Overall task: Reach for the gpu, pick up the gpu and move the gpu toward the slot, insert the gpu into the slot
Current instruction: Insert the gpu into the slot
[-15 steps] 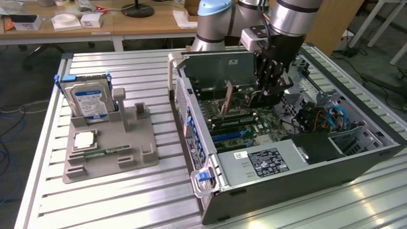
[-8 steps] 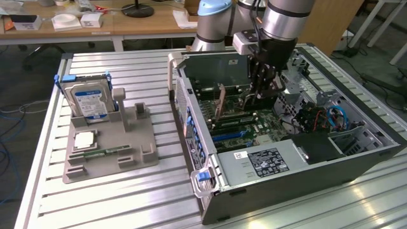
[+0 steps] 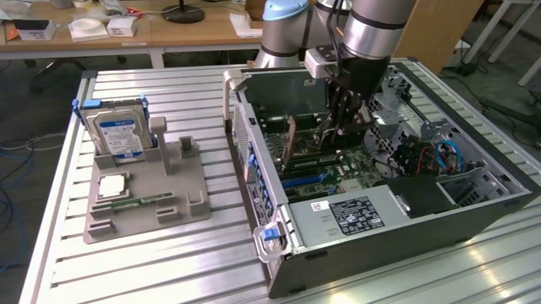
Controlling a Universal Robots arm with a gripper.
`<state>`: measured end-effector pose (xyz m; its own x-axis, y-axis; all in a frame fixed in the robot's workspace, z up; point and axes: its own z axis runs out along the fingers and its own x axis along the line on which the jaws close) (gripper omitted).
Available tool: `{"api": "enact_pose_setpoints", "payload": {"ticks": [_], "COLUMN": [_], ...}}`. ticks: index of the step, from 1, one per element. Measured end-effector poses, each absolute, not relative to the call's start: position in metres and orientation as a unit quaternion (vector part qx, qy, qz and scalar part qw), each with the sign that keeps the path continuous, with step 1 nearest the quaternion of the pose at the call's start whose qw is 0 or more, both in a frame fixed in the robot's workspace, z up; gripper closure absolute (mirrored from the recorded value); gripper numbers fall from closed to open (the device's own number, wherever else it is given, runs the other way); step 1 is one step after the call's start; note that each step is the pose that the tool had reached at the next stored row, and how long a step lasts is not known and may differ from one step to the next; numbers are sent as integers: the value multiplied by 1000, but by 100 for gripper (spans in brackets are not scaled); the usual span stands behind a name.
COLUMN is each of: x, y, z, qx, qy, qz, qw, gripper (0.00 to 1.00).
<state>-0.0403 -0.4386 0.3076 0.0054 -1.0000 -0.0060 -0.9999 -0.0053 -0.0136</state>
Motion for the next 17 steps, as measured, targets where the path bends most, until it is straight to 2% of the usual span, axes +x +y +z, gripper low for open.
{"api": "enact_pose_setpoints", "payload": {"ticks": [17], "x": [-51], "y": [-446], "z": [294], "qx": [-709], "qy": [705], "qz": [-13], "qw": [-4], "gripper": [74]}}
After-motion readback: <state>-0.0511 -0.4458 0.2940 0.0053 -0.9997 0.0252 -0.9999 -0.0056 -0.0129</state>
